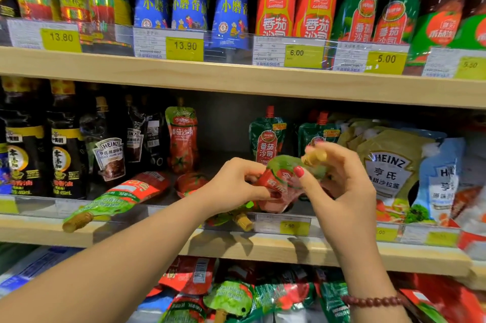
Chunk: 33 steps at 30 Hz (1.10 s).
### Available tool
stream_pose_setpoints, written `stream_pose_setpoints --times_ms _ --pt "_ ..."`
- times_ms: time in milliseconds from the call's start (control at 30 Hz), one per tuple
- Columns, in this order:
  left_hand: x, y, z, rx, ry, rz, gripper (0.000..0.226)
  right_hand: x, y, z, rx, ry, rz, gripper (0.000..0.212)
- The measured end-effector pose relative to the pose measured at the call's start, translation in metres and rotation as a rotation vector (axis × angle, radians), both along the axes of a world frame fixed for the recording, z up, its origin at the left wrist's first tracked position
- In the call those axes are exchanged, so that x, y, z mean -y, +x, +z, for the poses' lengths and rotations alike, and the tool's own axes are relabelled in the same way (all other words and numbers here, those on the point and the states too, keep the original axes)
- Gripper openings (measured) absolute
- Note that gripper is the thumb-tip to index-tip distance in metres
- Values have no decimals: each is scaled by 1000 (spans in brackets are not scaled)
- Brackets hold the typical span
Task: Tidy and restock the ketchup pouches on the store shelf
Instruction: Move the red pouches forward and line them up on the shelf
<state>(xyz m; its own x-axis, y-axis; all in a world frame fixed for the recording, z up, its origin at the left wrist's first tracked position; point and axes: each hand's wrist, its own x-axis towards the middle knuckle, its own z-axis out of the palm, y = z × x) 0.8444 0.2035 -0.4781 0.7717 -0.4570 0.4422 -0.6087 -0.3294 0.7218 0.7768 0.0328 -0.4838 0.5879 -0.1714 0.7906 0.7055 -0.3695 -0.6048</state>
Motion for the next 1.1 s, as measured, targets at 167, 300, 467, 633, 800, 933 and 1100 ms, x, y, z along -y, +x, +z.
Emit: stream_pose_setpoints --times_ms 167,300,467,633,800,933,1100 --pt "2 -7 5 -85 -259 -27 13 -1 14 -28 -327 192 229 68" --pt "3 -16 14 -68 -349 -67 22 -1 17 -30 -193 10 123 45" --pt "-3 -29 19 -78 -431 -93 15 -2 10 -19 -128 -31 127 43" --pt "-16 -37 17 -87 -497 -79 19 -12 -4 0 -129 -147 220 37" --pt "-27 -45 21 -53 -574 -97 13 -27 -11 8 -188 -110 345 30" --pt "-35 -49 26 -50 -542 -140 16 -40 -13 7 -226 -39 359 35" --pt "-48 -48 20 -29 -603 -108 20 -58 -8 6 -211 9 324 38"
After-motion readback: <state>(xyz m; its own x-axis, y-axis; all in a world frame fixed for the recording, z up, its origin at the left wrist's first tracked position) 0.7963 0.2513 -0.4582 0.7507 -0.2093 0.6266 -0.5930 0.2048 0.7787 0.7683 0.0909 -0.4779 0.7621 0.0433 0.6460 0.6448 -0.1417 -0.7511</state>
